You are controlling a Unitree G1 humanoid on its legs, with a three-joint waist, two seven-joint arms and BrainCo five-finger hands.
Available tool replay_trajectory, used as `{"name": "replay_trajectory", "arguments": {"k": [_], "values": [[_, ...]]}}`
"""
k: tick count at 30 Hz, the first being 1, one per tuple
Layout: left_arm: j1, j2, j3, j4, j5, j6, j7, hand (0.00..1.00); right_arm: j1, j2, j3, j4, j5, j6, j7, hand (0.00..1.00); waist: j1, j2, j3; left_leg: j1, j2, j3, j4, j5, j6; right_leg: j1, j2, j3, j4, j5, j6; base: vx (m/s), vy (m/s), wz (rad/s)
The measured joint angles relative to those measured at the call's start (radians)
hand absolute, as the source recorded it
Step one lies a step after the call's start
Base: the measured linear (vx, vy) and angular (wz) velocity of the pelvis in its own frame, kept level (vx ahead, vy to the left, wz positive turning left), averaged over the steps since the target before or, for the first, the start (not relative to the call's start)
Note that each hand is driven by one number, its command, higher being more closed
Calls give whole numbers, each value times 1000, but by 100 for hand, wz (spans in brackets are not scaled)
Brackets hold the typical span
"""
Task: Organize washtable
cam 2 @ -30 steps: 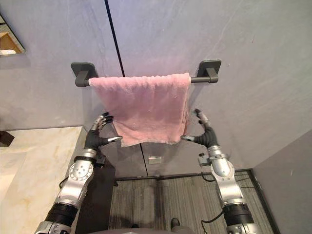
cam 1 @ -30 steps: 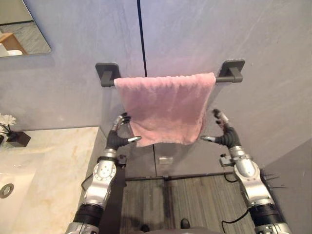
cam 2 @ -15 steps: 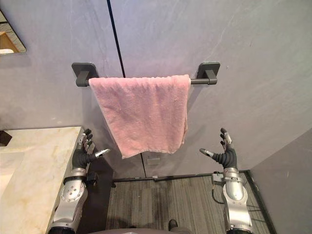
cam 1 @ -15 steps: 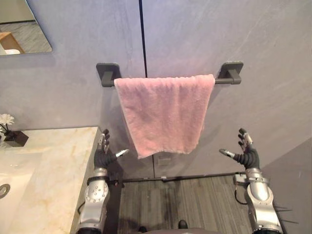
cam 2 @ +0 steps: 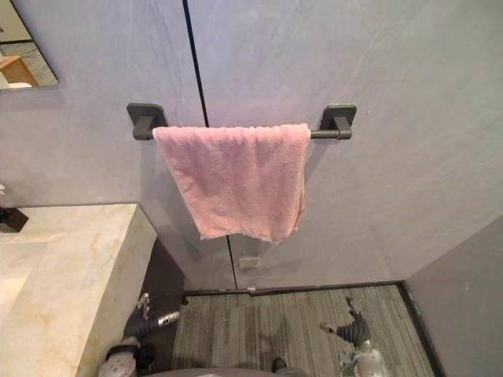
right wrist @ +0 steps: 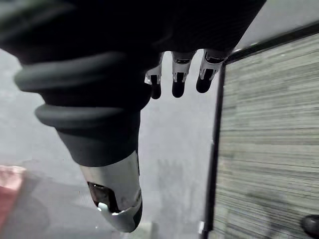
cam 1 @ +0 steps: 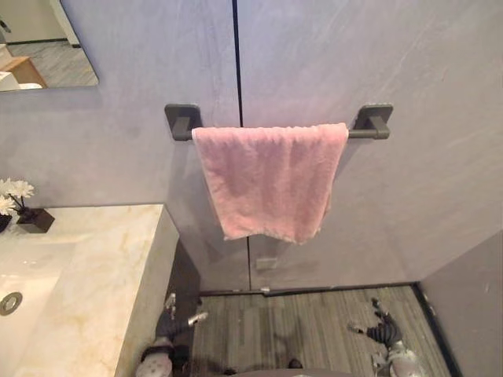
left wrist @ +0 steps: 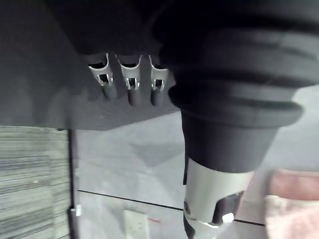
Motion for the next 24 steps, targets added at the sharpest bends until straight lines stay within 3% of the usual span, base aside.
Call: {"name": "replay_trajectory", "arguments": {"k": [8, 11, 15, 17, 19, 21, 22, 23, 24], "values": [[25, -5, 27, 103, 39, 2, -5, 0, 38, 3, 44, 77, -6, 9, 5, 0, 8, -3, 1, -10, 2, 12, 34, -21, -2, -21, -2, 1, 59, -33, 4, -39, -6, 0], [22, -12, 29, 106, 39, 0, -5, 0, 41, 8, 61, 74, -4, 9, 0, 0, 27, -1, 12, -88, 13, 28, 139, -70, 3, -76, -1, 15, 124, -60, 6, -70, 2, -12], [-42, -10, 29, 83, 38, 0, 3, 0, 1, 22, 125, 14, -4, 13, -6, 0, 35, -7, 38, -321, 61, 23, 379, -143, 9, -261, 26, 28, 283, -94, 21, -93, -26, -5], [-84, -7, 25, 79, 38, 0, 18, 0, -22, 42, 137, 8, -4, 15, -7, 0, 54, -11, 57, -367, 80, 8, 405, -133, 13, -334, 30, 54, 527, -189, 39, -68, -46, 22], [-94, -1, 21, 50, 37, -2, 22, 0, 13, 63, 161, -31, -1, 12, -6, 0, 56, -34, 49, -422, 65, -42, 475, -132, 12, -282, -13, 114, 720, -290, 102, 1, -161, 74], [-97, -1, 28, 44, 37, -3, 26, 0, 5, 66, 175, -45, 4, 11, -7, 0, 66, -57, 46, -478, 63, -55, 533, -127, 5, -215, -33, 172, 714, -349, 127, -114, -268, 57], [-96, -4, 36, 48, 37, -2, 37, 0, -9, 64, 174, -51, 6, 11, -12, 0, 80, -69, 42, -508, 64, -61, 551, -109, -8, -165, -30, 190, 624, -411, 110, -181, -286, 42], [-94, -8, 39, 47, 37, -2, 42, 0, -19, 59, 176, -50, 7, 14, -16, 0, 89, -70, 43, -511, 65, -61, 541, -92, -15, -148, -30, 185, 583, -430, 80, -233, -278, 34], [-92, -29, 38, 47, 34, -2, 48, 0, -35, 47, 182, -52, 9, 13, -26, 0, 104, -55, 49, -512, 72, -65, 503, -55, -31, -129, -19, 158, 518, -448, 46, -219, -225, 20]]}}
